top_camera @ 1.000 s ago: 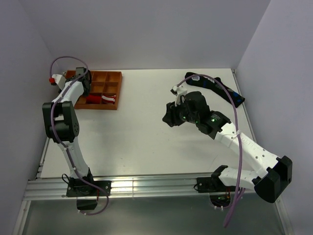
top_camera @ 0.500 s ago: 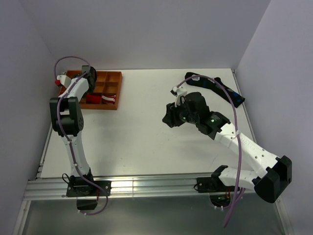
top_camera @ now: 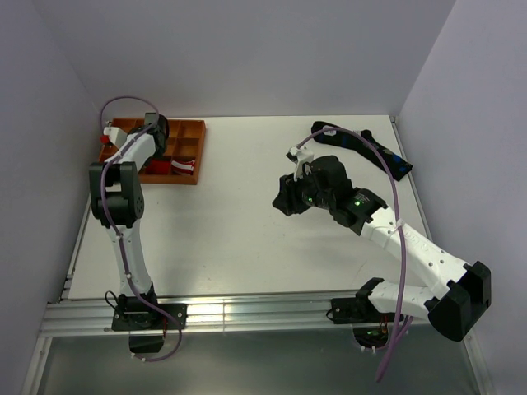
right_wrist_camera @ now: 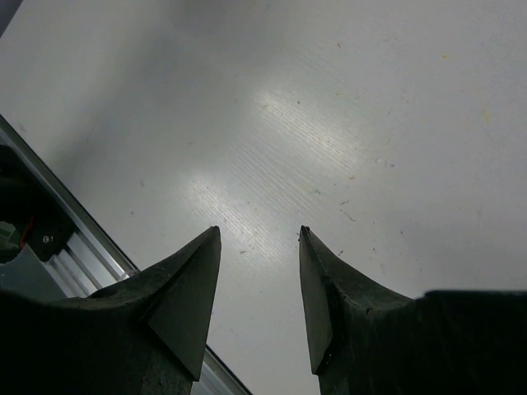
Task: Roll the socks
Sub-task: Place the sock in the storage box.
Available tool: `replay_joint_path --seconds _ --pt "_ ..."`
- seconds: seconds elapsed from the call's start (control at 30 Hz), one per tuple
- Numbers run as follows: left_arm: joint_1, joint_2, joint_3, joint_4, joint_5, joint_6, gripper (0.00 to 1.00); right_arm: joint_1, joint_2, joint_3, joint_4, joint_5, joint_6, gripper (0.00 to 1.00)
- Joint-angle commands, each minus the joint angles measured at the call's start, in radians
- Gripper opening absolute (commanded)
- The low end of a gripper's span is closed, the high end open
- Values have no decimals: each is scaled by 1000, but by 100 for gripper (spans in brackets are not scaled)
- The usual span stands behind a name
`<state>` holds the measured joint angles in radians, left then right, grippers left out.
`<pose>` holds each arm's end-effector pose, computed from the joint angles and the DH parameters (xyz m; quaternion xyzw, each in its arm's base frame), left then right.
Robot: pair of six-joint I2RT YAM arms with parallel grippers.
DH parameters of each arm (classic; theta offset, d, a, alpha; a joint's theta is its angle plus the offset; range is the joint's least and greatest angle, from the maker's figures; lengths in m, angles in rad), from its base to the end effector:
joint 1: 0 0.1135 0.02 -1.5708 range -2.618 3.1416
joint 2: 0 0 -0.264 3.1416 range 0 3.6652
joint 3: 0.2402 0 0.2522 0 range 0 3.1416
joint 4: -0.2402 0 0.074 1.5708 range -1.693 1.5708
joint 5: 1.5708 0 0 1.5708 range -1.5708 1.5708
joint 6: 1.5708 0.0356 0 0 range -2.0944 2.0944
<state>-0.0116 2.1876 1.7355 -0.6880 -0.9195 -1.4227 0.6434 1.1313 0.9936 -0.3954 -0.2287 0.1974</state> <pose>0.4595 0.0230 0.1890 -0.6399 0.6050 0.2008 0.4292 0.1969 0.1577 0.3230 -0.2460 0.8288 0.2915 0.4093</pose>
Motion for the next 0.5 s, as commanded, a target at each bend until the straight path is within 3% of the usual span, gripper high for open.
replay_joint_path --seconds 0.0,0.47 --pt "-10 -12 -11 44 100 44 0 -7 -25 -4 50 -3 -1 50" --pt "9 27 -50 53 278 51 0 -7 -28 2 41 -27 -12 50"
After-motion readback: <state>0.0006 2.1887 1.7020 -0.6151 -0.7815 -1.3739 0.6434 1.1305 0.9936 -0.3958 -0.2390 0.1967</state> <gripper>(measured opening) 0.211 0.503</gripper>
